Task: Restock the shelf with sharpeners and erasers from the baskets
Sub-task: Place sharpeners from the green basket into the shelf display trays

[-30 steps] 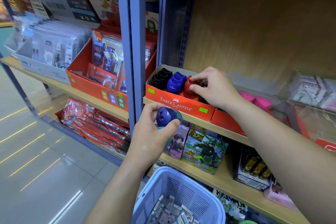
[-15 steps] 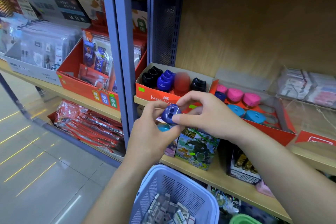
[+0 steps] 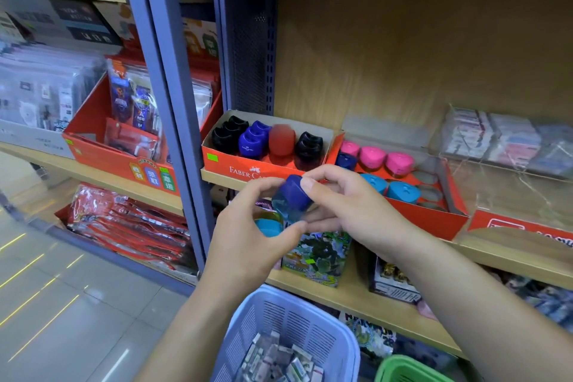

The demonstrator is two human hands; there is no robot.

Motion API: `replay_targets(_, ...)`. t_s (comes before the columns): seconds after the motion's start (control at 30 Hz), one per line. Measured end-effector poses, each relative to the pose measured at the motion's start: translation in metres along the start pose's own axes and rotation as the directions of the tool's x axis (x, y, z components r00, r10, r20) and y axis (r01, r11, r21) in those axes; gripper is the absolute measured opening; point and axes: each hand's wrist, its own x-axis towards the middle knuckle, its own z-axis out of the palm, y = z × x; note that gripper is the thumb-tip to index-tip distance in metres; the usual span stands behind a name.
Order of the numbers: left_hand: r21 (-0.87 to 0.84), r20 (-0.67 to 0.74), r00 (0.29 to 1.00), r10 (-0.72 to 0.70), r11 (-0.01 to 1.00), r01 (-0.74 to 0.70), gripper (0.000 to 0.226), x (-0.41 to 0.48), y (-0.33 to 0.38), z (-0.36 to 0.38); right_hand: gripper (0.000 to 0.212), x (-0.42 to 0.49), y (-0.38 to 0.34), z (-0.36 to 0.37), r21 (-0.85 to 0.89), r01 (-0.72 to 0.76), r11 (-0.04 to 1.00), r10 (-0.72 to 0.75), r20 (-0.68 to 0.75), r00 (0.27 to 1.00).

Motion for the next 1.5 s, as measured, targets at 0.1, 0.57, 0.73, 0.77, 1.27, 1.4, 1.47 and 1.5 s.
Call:
replay_targets(0.1, -0.023, -0.009, 1.000, 0.008, 1.000, -0.008, 0.050, 0.000, -0.001, 0.003, 0.024, -0.002, 0.001, -0.004, -0.091, 0.016, 0.996, -0.019, -0.037, 0.999)
replay_targets(0.57, -0.308, 0.101, 0.995, -0.016, 0.950, 0.047, 0.036, -0.003, 0.010, 0.006, 0.039, -0.019, -0.006, -0.042, -0.179, 0.227, 0.957, -0.205, 0.136, 0.969)
replay_targets(0.73, -0.337, 0.131, 0.991, 0.002, 0.941, 0.043, 0.032, -0.003, 0.010, 0.011, 0.050, -0.022, -0.002, -0.039, -0.151, 0.206, 0.967, -0.209, -0.005, 0.978)
replay_targets(0.77, -0.349, 0.144, 0.990, 0.008, 0.936, 0.044, 0.031, -0.002, 0.009, 0.012, 0.050, -0.025, -0.002, -0.040, -0.161, 0.235, 0.959, -0.236, 0.011, 0.972)
replay_targets(1.27, -0.164, 0.127, 0.977, -0.174, 0.967, 0.194, 0.033, 0.001, 0.000, 0.024, 0.034, -0.004, -0.017, -0.112, -0.556, 0.113, 0.824, -0.308, -0.271, 0.912)
replay_targets(1.4, -0.115, 0.142, 0.962, -0.232, 0.962, 0.248, 0.016, 0.003, -0.004, 0.024, 0.029, 0.027, -0.011, -0.123, -0.675, -0.036, 0.737, -0.237, -0.308, 0.921)
replay_targets(1.47, -0.075, 0.169, 0.956, -0.240, 0.964, 0.255, 0.020, 0.002, -0.005, 0.023, 0.031, 0.037, -0.008, -0.122, -0.719, -0.097, 0.688, -0.184, -0.303, 0.935)
replay_targets(1.5, -0.054, 0.184, 0.954, -0.236, 0.967, 0.250, 0.024, 0.001, -0.006, 0.023, 0.032, 0.040, -0.006, -0.121, -0.732, -0.119, 0.671, -0.163, -0.302, 0.939)
